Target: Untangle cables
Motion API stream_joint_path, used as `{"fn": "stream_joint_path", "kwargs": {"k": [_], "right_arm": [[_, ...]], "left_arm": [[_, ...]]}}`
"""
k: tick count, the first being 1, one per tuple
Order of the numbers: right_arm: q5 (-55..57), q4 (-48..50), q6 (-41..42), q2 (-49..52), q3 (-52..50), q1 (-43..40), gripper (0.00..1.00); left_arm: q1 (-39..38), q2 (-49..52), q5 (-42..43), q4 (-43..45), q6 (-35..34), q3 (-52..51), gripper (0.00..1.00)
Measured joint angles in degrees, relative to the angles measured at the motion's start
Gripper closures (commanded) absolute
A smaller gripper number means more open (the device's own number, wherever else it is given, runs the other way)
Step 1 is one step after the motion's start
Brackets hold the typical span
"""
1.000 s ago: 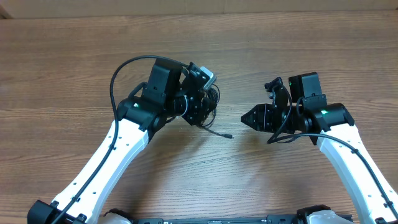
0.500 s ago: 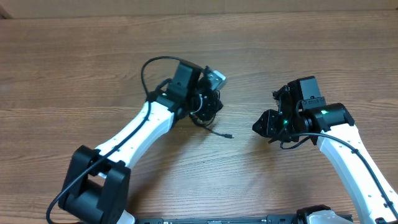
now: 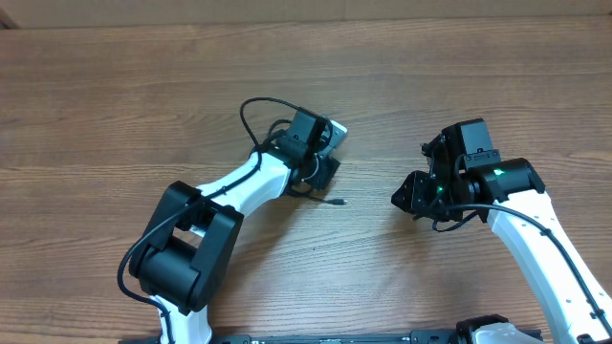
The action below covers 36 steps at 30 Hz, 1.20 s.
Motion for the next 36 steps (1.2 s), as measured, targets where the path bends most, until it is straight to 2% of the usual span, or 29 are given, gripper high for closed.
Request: {"fn": "stream_joint_path", "kwargs": {"k": [5, 11, 14, 15, 20, 24, 25, 28, 29, 31, 36], "right_arm": [[0.2, 0.1, 0.0, 0.0, 0.0, 0.0, 0.62], [0.2, 0.2, 0.0, 0.0, 0.0, 0.0, 0.62], [0.2, 0.5, 0.0, 0.0, 0.0, 0.0, 0.62], [0.2, 0.5, 0.0, 0.0, 0.0, 0.0, 0.62], [0.2, 0.7, 0.0, 0.0, 0.0, 0.0, 0.62], [0.2, 0.7, 0.0, 0.0, 0.0, 0.0, 0.62], [0.2, 0.7, 0.0, 0.0, 0.0, 0.0, 0.62], [0.2, 1.0, 0.0, 0.0, 0.0, 0.0, 0.62], [0.2, 1.1, 0.0, 0.0, 0.0, 0.0, 0.62], [0.2, 1.1, 0.0, 0.0, 0.0, 0.0, 0.62], [0.2, 1.2, 0.0, 0.0, 0.0, 0.0, 0.62]], "left_arm": [[1.3, 0.0, -3.8, -0.9, -3.0, 0.0, 0.48], [1.5, 0.0, -4.8, -2.3, -5.3, 0.3, 0.75], [1.8, 0.0, -3.9, -4.6, -6.0, 0.8, 0.93], [1.9, 0.0, -3.6, -5.4, -6.2, 1.0, 0.96], [1.9, -1.1, -0.7, -11.8, -6.6, 1.5, 0.96], [1.9, -6.6, 0.4, -17.7, -6.8, 1.5, 0.89], [1.9, -8.2, 0.4, -18.3, -6.8, 1.5, 0.82], [2.0, -12.1, 0.6, -19.1, -6.9, 1.5, 0.49], [2.0, -12.9, 0.6, -18.9, -7.2, 1.5, 0.43], [2.0, -13.2, 0.7, -17.9, -7.6, 1.5, 0.39], [2.0, -12.2, 0.7, -13.5, -10.1, 1.5, 0.4]]}}
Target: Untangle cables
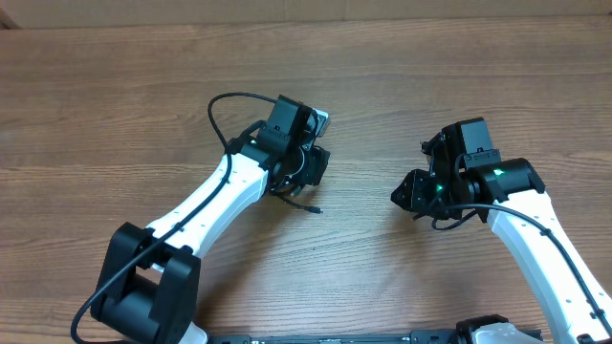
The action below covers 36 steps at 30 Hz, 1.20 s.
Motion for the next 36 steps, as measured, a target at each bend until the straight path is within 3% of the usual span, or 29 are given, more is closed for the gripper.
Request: {"fn": "stream_joint_path", "kwargs": {"k": [10, 20, 22, 26, 30, 36], "right_arm": [[0.0, 0.0, 0.0, 0.0, 0.0, 0.0, 0.62], [0.0, 0.0, 0.0, 0.0, 0.0, 0.0, 0.62], [0.0, 0.0, 0.0, 0.0, 0.0, 0.0, 0.62], [0.0, 0.0, 0.0, 0.0, 0.0, 0.0, 0.62], [0.0, 0.0, 0.0, 0.0, 0.0, 0.0, 0.62], [0.0, 0.2, 0.0, 0.0, 0.0, 0.0, 0.62]], "left_arm": [[-0.2, 7.8, 0.1, 5.4, -5.7, 0.0, 0.45], [-0.2, 11.5, -0.2, 10.9, -7.3, 0.0, 0.49], [-0.2, 12.5, -0.2, 11.2, -7.3, 0.0, 0.54], [-0.2, 13.2, -0.7, 12.9, -7.3, 0.0, 0.79], [-0.2, 13.2, 1.0, 14.4, -7.6, 0.0, 0.95], [-0.2, 13.1, 2.5, 14.5, -7.7, 0.0, 0.93]]}}
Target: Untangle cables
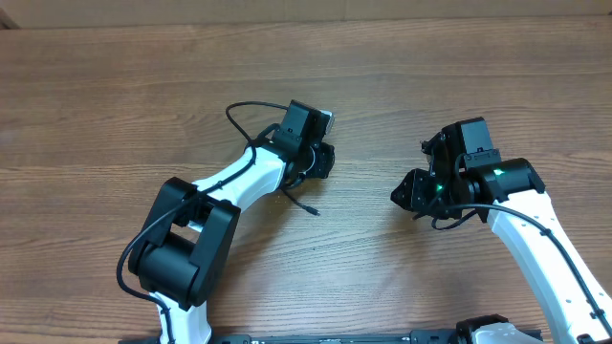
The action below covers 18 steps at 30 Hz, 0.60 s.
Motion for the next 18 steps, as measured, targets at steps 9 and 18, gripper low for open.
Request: {"fn": "stream_joint_path", "kwargs": {"k": [9, 18], "right_arm": [[0.0, 0.1, 0.0, 0.0, 0.0, 0.0, 0.62], [0.0, 0.1, 0.0, 0.0, 0.0, 0.0, 0.62]], "left_arm": [[-0.2, -3.6, -0.1, -1.0, 0.4, 0.0, 0.5], [-2.6, -0.9, -1.4, 3.0, 0.6, 0.0, 0.46]]}}
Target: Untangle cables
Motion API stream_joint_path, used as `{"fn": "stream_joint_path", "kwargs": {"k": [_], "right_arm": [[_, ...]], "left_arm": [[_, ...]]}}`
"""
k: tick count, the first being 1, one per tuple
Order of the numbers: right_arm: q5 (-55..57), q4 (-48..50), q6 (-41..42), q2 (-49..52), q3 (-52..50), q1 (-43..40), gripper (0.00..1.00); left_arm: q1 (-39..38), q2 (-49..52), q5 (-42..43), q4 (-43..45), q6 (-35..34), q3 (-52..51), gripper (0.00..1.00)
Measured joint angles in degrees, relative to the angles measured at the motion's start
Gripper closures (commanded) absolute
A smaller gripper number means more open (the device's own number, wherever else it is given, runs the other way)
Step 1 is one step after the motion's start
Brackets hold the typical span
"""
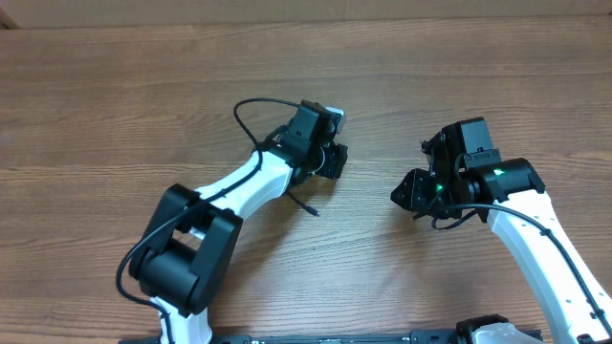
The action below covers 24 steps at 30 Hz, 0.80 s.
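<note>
A thin black cable (302, 201) trails out from under my left gripper (333, 161) and ends in a small plug (313, 211) on the wooden table (115, 115). The left gripper points right, near the table's middle. Its body hides the fingers from above, so I cannot tell whether they hold the cable. My right gripper (403, 197) hangs to the right, well apart from the cable, and points left. Its fingers look dark and nothing shows between them. Only this one short stretch of cable is visible.
The left arm's own black wire loop (251, 107) arches above its forearm. The right arm's wiring (449, 222) hangs below its wrist. Bare wood lies between the two grippers. A pale strip runs along the table's far edge.
My left gripper has moved a little to the right. The cable's plug end lies about where it was. The right arm has not moved.
At first the left gripper sat over the cable with the plug lying to its lower right. Then the gripper was further left and the plug had shifted left with it. After that the gripper was back rightward in two steps while the plug stayed put. The right arm never moved.
</note>
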Motion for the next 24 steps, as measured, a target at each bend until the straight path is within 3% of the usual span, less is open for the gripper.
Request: {"fn": "stream_joint_path", "kwargs": {"k": [8, 10, 16, 24], "right_arm": [[0.0, 0.0, 0.0, 0.0, 0.0, 0.0, 0.62], [0.0, 0.0, 0.0, 0.0, 0.0, 0.0, 0.62], [0.0, 0.0, 0.0, 0.0, 0.0, 0.0, 0.62], [0.0, 0.0, 0.0, 0.0, 0.0, 0.0, 0.62]], "left_arm": [[-0.1, 2.9, -3.3, 1.9, 0.0, 0.0, 0.48], [-0.3, 2.9, -4.0, 2.0, 0.0, 0.0, 0.64], [-1.0, 3.0, -5.6, 1.9, 1.3, 0.0, 0.96], [-1.8, 2.3, -3.4, -0.7, 2.8, 0.0, 0.96]]}}
